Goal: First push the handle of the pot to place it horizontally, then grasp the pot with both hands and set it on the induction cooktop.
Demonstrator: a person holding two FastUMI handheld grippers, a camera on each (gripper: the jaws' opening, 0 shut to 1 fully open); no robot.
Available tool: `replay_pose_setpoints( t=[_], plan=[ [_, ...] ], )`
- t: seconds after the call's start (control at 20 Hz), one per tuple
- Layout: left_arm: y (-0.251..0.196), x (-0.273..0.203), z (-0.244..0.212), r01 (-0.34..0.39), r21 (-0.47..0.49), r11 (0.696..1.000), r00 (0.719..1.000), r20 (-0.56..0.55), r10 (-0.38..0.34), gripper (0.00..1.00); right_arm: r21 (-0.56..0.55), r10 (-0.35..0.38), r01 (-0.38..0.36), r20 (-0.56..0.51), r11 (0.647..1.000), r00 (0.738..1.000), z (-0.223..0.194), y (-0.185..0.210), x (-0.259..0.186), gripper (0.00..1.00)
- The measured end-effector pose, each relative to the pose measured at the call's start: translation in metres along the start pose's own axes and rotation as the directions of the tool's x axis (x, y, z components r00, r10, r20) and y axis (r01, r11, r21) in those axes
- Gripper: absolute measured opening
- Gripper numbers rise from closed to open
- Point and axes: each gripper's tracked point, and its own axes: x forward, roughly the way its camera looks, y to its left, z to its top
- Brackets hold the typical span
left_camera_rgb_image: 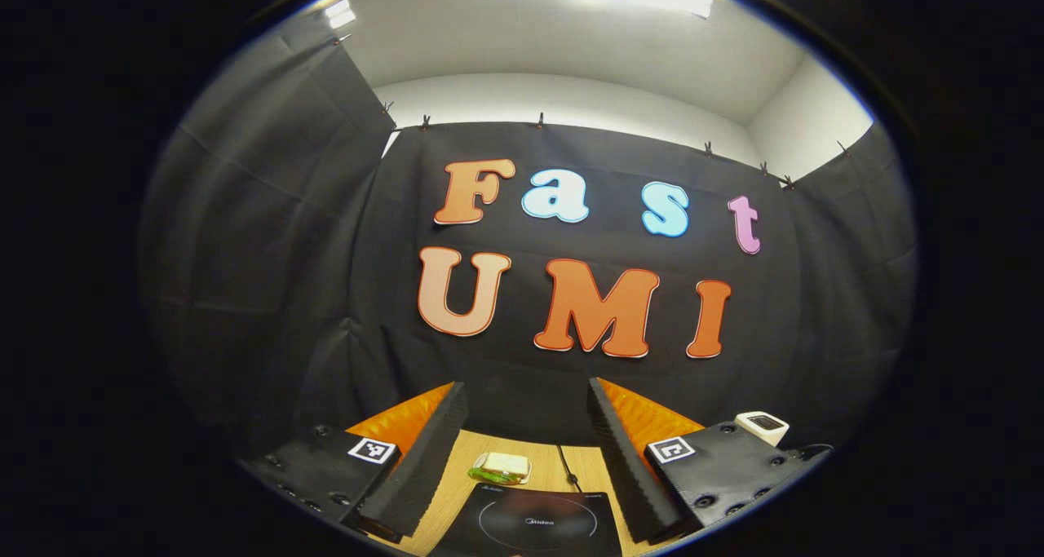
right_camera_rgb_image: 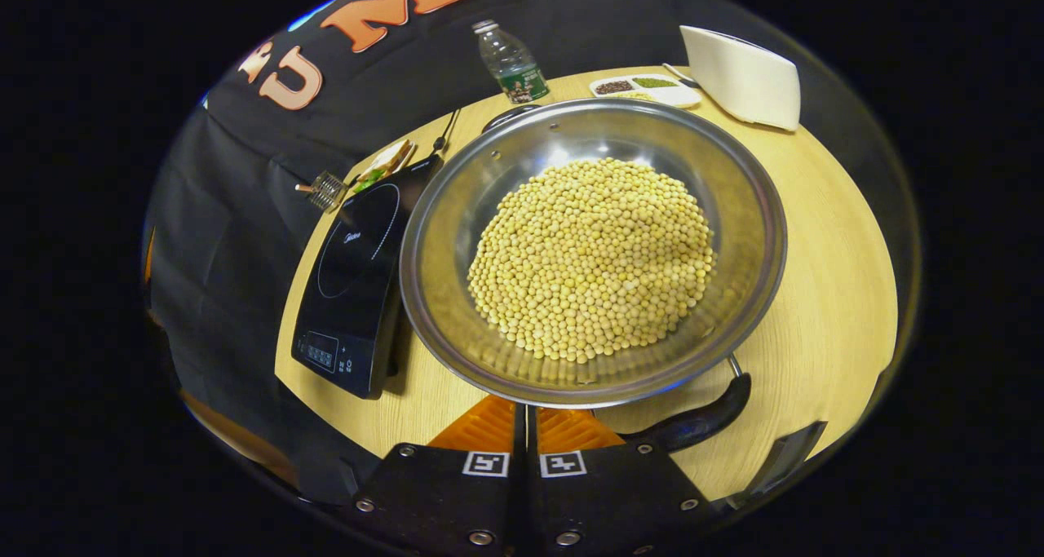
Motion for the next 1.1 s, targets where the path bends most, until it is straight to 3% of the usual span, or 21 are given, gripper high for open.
replay_pose_setpoints(
  t=[0.5, 0.7, 0.9, 1.1],
  plan=[
    [-0.005, 0.000, -0.012, 0.024, 0.039, 0.999, 0.999, -0.026, -0.023, 0.96, 0.057, -0.127, 0.125, 0.024, 0.990, 0.992, 0.014, -0.054, -0.010, 0.00],
    [-0.016, 0.000, -0.035, 0.054, 0.008, 0.999, 0.996, -0.078, -0.053, 0.96, 0.089, -0.162, 0.158, 0.036, 0.983, 0.986, 0.020, -0.068, -0.010, 0.00],
    [-0.008, 0.001, -0.041, 0.044, 0.022, 0.999, 0.994, -0.097, -0.042, 0.96, 0.121, -0.253, 0.244, 0.067, 0.962, 0.965, 0.032, -0.096, -0.014, 0.00],
    [0.001, -0.002, -0.044, 0.028, 0.027, 0.999, 0.994, -0.102, -0.025, 0.97, 0.173, -0.277, 0.262, 0.069, 0.949, 0.958, 0.042, -0.115, -0.013, 0.00]
  ],
)
